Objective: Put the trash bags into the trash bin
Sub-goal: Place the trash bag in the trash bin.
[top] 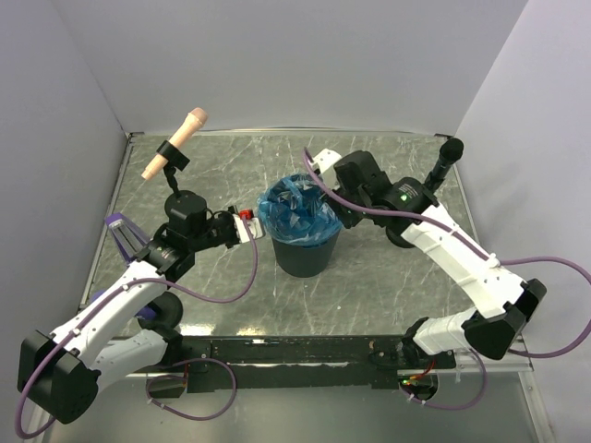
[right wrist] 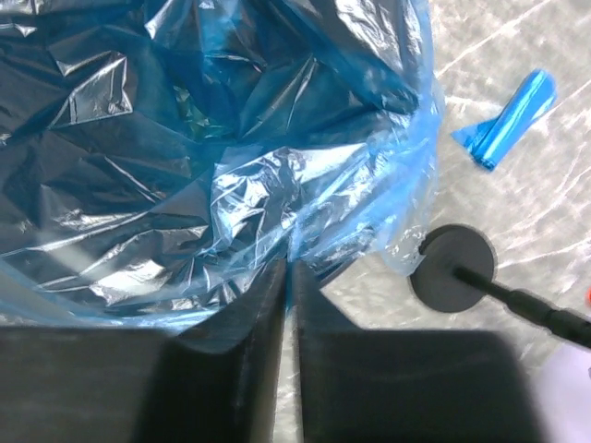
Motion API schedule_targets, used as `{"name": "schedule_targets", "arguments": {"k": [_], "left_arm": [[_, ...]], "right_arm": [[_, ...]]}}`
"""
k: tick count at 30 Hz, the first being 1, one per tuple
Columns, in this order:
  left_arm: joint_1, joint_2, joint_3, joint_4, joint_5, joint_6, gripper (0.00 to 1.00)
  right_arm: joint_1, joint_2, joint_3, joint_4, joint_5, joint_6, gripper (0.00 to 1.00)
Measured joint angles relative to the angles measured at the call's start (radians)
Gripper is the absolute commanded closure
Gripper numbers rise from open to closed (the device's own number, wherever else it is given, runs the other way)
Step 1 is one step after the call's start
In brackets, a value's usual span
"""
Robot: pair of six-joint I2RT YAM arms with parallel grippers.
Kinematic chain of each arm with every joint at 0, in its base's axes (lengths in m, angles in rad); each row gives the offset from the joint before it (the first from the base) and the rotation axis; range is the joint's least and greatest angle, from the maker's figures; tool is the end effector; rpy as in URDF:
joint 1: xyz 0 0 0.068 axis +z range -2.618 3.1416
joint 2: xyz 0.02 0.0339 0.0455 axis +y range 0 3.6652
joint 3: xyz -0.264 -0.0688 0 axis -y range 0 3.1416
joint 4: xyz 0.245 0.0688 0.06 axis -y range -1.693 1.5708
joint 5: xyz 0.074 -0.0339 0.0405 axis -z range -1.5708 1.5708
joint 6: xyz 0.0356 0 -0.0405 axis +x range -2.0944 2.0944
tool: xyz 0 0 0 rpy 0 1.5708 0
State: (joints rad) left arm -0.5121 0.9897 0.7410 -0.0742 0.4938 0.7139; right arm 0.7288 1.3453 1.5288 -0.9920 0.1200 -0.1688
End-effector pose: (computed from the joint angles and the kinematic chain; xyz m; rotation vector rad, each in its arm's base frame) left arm 0.1898 -0.1260 0.2986 1.3293 1.3106 -0.3274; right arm 0.2016 0.1743 0.3954 -0.9789 2.1644 0.1259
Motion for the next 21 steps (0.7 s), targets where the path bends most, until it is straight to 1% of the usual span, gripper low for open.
{"name": "schedule_targets", "arguments": {"k": [1,8,12,15,21], "left_arm": [[0.0,0.0,0.0,-0.002,0.0,0.0,0.99],[0.0,0.0,0.001,-0.029,0.019,0.008,0.99],[0.0,0.0,0.019,-0.084,0.058,0.033,0.99],[0.0,0.0,0.039,-0.128,0.087,0.07,1.0],[-0.013,0.009,0.051,-0.215,0.115,0.185,0.99]], "right_arm": [[-0.003,-0.003,-0.002,-0.001,-0.005,0.007,1.0],[-0.04,-0.044,-0.031,-0.005,-0.043,0.063,1.0],[-0.108,-0.088,-0.071,-0.004,-0.089,0.105,1.0],[-0.166,-0.134,-0.114,-0.002,-0.141,0.128,1.0],[-0.2,-0.212,-0.258,0.031,-0.257,0.177,1.0]]}}
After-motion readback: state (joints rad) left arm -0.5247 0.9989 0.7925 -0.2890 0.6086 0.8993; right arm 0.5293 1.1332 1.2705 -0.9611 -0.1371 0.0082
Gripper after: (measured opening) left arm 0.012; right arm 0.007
